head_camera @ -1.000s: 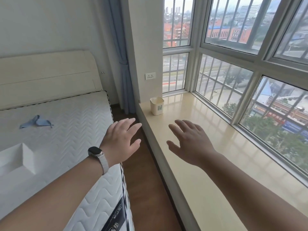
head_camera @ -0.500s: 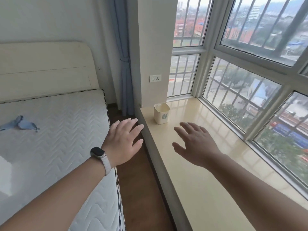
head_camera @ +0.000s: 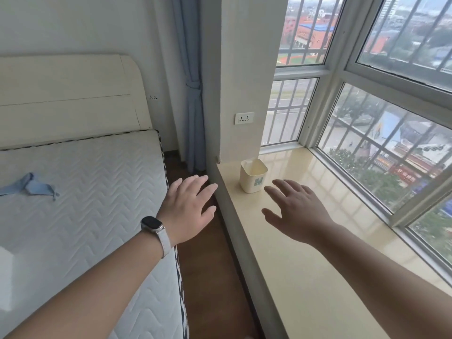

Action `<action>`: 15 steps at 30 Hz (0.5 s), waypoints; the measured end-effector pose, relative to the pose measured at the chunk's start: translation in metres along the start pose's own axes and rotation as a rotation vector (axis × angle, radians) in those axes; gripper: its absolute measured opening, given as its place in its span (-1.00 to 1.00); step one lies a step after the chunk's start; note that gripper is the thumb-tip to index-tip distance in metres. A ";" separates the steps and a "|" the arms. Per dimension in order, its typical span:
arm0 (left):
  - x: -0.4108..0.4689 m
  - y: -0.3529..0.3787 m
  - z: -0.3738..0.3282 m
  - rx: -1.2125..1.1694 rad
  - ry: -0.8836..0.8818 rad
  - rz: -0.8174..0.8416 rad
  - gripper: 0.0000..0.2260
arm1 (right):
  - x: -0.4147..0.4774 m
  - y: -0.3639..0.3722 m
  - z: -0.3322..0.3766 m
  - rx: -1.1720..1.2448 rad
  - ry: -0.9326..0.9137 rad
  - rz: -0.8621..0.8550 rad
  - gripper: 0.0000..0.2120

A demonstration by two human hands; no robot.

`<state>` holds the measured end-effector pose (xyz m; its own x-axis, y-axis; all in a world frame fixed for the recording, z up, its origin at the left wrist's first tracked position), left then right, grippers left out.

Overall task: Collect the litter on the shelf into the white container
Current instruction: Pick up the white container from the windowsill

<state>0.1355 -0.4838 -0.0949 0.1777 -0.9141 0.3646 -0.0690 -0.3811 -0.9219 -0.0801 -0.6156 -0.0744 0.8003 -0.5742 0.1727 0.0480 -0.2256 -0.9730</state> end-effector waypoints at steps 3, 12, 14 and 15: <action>0.018 0.013 0.013 -0.004 -0.005 0.021 -0.55 | 0.026 0.014 -0.005 0.010 -0.008 0.008 -0.50; 0.105 0.059 0.062 0.024 -0.054 0.078 -0.55 | 0.132 0.073 -0.030 0.075 -0.035 0.057 -0.43; 0.128 0.065 0.074 0.036 -0.067 0.099 -0.56 | 0.162 0.085 -0.037 0.095 -0.047 0.067 -0.42; 0.141 0.068 0.080 0.046 -0.069 0.109 -0.56 | 0.177 0.090 -0.040 0.102 -0.056 0.073 -0.43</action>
<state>0.2345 -0.6275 -0.1168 0.2389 -0.9375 0.2531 -0.0468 -0.2715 -0.9613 0.0414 -0.7692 -0.1250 0.8358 -0.5408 0.0948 0.0465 -0.1022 -0.9937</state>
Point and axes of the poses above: each hand's wrist, its own x-axis towards the middle knuckle, its own y-axis out of the palm, z = x × y, the point moved 4 cm from there along x, towards the middle knuckle, and after that the axes turned 6 degrees about -x, right-handed, at the moved point
